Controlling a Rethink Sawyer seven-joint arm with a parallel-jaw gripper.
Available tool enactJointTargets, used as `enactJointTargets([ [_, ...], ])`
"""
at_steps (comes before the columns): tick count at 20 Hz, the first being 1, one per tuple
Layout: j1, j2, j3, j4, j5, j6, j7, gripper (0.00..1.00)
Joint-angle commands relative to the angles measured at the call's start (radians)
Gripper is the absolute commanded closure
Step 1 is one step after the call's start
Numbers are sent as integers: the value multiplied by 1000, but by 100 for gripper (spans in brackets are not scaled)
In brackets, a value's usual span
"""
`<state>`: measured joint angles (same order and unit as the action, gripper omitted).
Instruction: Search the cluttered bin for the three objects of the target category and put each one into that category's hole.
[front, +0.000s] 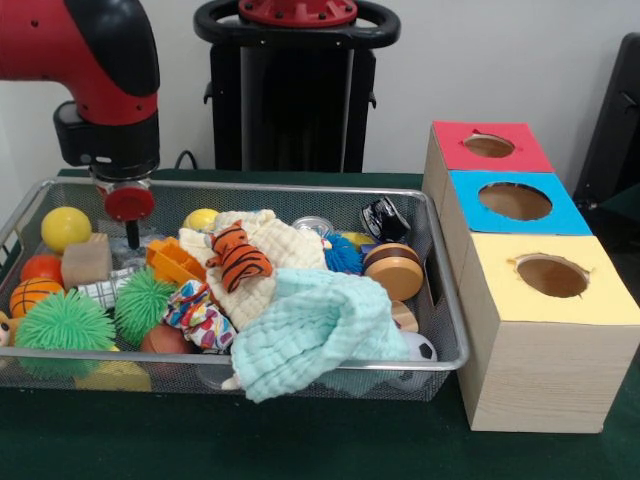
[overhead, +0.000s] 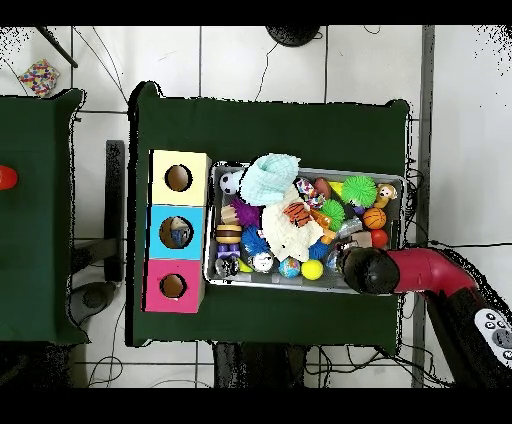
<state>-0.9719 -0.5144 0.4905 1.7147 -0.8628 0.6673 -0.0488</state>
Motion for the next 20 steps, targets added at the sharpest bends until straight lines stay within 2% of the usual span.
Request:
enactJointTargets([
  [1, -28, -108, 109, 38, 85, 144, -117, 100],
  [12, -67, -187, 168, 85, 191, 246, -122, 100],
  [20, -165, -233, 288, 174, 421, 371, -88, 100],
])
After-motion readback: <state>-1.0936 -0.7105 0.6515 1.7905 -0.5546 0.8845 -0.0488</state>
